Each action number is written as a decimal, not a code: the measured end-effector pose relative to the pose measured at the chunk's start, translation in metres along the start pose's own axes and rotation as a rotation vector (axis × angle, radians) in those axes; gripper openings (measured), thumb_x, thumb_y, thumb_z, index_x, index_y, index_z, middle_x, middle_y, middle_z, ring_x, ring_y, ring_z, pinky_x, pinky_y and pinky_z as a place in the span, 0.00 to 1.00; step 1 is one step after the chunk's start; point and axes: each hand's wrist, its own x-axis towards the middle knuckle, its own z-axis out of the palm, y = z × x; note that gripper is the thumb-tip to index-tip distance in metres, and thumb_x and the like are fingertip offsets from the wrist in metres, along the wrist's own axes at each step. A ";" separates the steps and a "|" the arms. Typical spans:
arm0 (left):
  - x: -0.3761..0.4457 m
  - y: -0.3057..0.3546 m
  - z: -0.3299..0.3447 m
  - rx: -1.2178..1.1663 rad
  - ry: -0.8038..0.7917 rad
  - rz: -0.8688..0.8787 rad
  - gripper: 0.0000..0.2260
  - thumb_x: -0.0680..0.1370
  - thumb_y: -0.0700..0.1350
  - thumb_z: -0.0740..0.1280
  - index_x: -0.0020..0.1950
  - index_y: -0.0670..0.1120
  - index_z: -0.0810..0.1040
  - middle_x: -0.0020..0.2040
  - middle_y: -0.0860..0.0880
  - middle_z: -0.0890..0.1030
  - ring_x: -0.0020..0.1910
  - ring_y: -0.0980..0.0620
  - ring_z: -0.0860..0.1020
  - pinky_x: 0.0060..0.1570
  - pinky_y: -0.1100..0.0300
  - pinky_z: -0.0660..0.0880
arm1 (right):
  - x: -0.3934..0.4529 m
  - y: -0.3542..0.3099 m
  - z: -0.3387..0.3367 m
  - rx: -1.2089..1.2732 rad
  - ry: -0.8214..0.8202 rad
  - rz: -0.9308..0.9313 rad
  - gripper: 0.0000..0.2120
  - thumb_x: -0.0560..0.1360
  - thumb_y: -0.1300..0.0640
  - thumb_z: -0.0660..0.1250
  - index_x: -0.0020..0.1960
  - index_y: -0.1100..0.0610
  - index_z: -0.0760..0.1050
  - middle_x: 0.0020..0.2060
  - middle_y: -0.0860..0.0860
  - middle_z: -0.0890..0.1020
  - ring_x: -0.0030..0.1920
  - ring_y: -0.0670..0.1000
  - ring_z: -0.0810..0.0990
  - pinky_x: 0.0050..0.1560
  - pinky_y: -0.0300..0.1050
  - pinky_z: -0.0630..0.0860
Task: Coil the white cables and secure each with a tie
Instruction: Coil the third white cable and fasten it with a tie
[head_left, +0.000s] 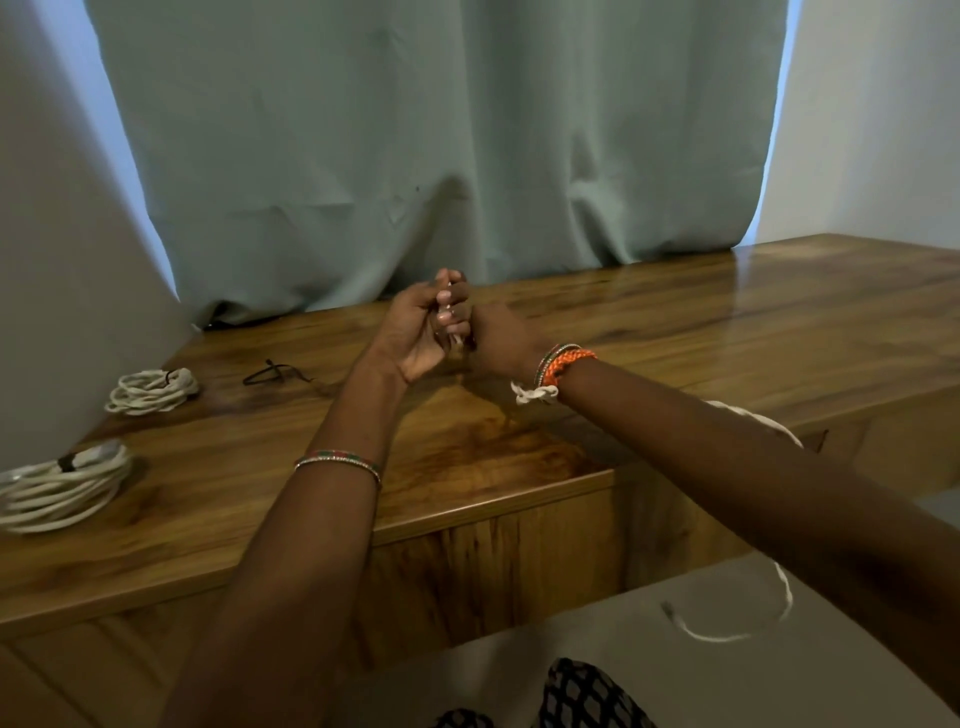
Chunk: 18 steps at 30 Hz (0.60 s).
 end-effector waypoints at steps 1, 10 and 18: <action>0.001 0.001 -0.001 0.022 0.030 0.021 0.08 0.79 0.40 0.53 0.41 0.45 0.67 0.24 0.54 0.69 0.19 0.61 0.66 0.19 0.70 0.64 | -0.006 -0.005 -0.002 0.010 -0.034 -0.020 0.08 0.68 0.58 0.70 0.44 0.63 0.79 0.40 0.55 0.82 0.40 0.54 0.79 0.41 0.47 0.76; 0.011 -0.006 -0.005 0.213 0.310 0.253 0.14 0.82 0.34 0.52 0.37 0.42 0.67 0.24 0.53 0.74 0.22 0.59 0.73 0.31 0.64 0.77 | -0.033 -0.009 -0.042 0.511 -0.436 0.180 0.07 0.74 0.65 0.64 0.46 0.56 0.78 0.27 0.51 0.71 0.23 0.45 0.64 0.20 0.32 0.61; 0.004 -0.019 -0.008 1.219 0.445 0.459 0.04 0.76 0.35 0.54 0.46 0.38 0.68 0.37 0.44 0.73 0.33 0.54 0.75 0.35 0.58 0.71 | -0.031 -0.012 -0.049 0.406 -0.480 0.000 0.06 0.75 0.64 0.64 0.39 0.59 0.72 0.29 0.52 0.75 0.27 0.45 0.71 0.31 0.39 0.70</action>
